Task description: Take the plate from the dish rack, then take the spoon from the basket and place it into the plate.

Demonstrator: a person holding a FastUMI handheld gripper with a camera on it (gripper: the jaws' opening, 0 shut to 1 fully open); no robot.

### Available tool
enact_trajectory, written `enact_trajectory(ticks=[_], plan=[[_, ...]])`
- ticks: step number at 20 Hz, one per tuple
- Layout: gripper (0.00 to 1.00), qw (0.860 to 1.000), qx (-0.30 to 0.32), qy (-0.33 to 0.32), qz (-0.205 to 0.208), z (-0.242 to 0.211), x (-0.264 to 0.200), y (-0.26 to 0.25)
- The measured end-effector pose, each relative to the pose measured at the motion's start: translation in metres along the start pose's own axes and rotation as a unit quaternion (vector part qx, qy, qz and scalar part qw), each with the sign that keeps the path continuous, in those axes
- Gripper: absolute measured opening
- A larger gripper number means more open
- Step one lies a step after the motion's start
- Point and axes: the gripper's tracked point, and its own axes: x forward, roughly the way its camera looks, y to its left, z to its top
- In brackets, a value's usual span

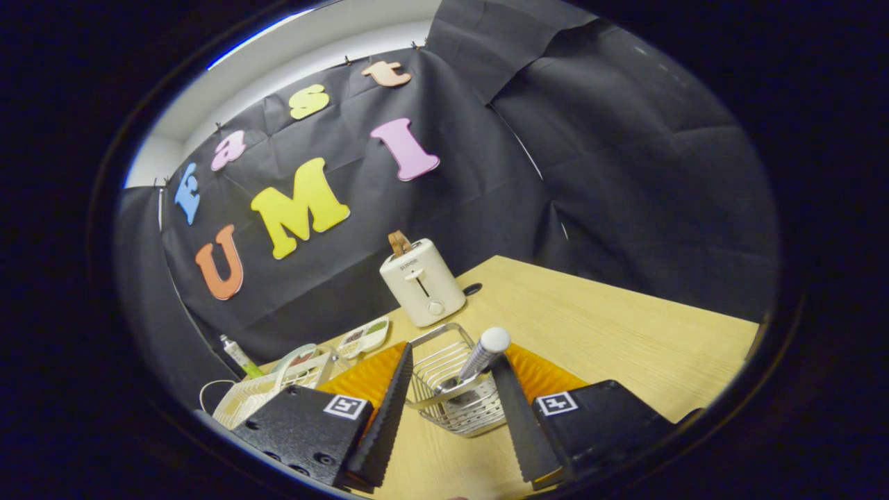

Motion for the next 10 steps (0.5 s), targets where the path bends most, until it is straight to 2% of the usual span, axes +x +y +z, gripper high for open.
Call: enact_trajectory(ticks=[1, 7, 10], plan=[[0.70, 1.000, -0.001, 0.000, 0.001, 0.001, 0.001, -0.002], [0.33, 1.000, 0.001, 0.000, -0.002, 0.007, 0.002, -0.012], [0.24, 1.000, -0.013, 0.004, -0.013, 0.007, 0.004, -0.014]])
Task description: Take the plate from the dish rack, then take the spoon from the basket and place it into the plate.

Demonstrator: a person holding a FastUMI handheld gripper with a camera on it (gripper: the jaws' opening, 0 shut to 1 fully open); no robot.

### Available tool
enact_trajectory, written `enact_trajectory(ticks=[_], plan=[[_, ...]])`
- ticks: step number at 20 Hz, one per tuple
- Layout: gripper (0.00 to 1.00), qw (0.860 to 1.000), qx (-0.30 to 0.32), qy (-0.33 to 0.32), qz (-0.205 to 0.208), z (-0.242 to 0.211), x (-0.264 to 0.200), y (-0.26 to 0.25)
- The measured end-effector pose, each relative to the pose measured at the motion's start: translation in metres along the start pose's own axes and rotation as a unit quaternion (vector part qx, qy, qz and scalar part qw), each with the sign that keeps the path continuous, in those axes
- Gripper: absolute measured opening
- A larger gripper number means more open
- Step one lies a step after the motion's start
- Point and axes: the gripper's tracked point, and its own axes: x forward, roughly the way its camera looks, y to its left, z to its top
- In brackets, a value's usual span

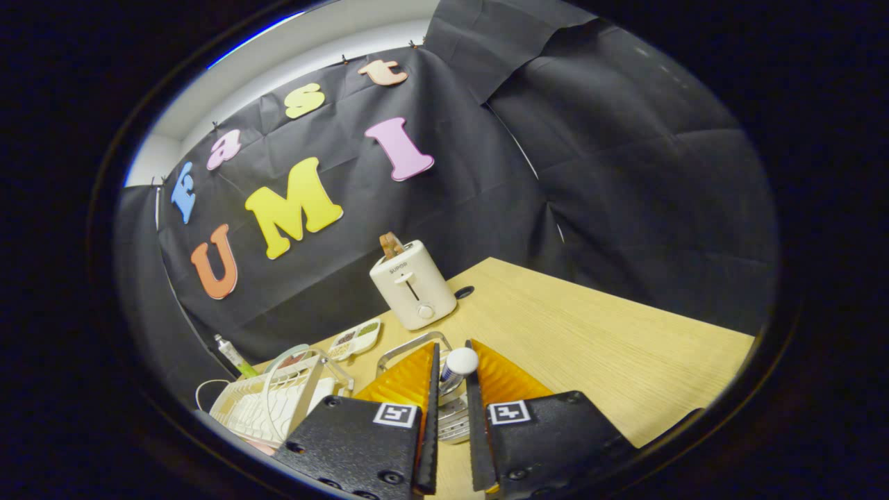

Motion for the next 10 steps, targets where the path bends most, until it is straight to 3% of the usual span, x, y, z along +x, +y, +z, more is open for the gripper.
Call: enact_trajectory(ticks=[2, 5, 10], plan=[[0.23, 1.000, -0.006, -0.001, 0.021, 0.005, -0.005, 0.011], [0.16, 0.999, -0.023, 0.015, 0.021, 0.005, -0.003, 0.017], [0.14, 0.999, -0.036, 0.021, 0.019, 0.014, -0.008, 0.024]])
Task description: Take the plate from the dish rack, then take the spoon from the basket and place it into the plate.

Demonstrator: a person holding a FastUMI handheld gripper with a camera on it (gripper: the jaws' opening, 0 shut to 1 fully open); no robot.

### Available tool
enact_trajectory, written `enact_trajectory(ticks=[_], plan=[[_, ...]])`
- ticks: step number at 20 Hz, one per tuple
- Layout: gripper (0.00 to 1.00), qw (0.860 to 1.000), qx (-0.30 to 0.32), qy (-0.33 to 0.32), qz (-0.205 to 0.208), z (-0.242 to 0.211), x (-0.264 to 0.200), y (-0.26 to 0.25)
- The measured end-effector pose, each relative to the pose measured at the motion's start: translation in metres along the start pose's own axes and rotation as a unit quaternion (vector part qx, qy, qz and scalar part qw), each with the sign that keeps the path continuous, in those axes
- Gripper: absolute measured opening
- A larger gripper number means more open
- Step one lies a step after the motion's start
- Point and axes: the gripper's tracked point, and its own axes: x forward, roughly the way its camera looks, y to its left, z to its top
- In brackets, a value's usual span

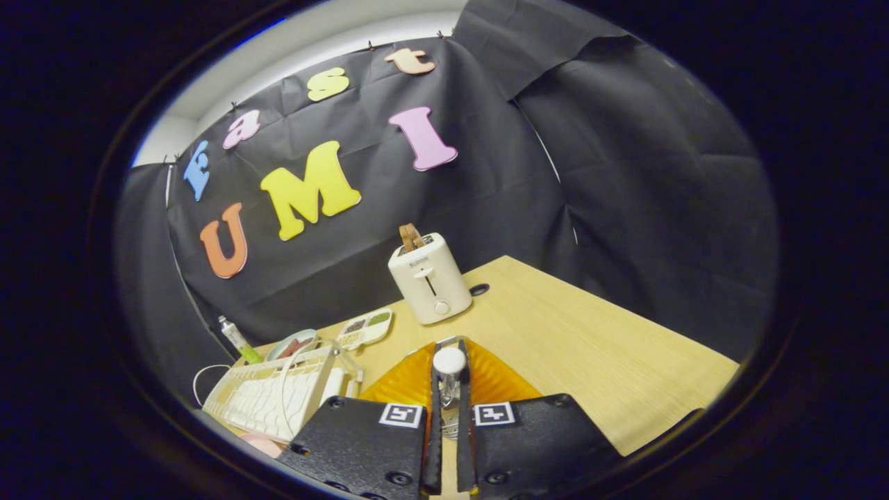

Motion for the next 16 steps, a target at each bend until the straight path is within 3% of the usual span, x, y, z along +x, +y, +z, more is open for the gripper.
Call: enact_trajectory(ticks=[8, 16], plan=[[0.14, 1.000, -0.018, -0.020, -0.010, 0.032, -0.016, 0.006], [0.14, 0.997, -0.043, -0.055, 0.024, 0.074, -0.072, 0.080]])
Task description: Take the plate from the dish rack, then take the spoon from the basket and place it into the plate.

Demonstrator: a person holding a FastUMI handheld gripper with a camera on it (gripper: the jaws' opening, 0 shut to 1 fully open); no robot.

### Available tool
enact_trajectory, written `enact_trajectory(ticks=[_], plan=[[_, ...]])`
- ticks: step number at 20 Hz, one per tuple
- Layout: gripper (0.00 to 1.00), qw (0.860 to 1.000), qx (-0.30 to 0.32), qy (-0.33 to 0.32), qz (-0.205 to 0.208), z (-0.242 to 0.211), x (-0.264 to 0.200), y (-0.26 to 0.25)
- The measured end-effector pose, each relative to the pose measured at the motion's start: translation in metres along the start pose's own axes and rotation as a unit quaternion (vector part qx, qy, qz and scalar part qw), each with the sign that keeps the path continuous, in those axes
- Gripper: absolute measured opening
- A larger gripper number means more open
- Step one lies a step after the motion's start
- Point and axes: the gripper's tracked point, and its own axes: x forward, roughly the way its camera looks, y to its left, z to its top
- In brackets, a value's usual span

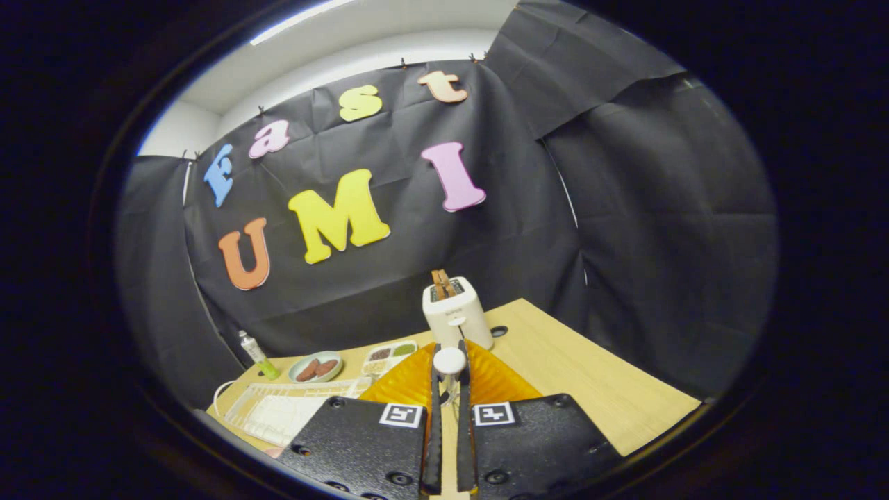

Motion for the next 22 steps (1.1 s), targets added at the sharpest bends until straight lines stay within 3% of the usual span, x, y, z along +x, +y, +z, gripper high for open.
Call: enact_trajectory(ticks=[11, 17, 22], plan=[[0.13, 0.996, -0.023, -0.006, 0.090, -0.007, -0.093, 0.172], [0.13, 0.988, -0.039, 0.038, 0.143, -0.069, -0.125, 0.252], [0.13, 0.980, -0.049, 0.079, 0.176, -0.124, -0.140, 0.283]])
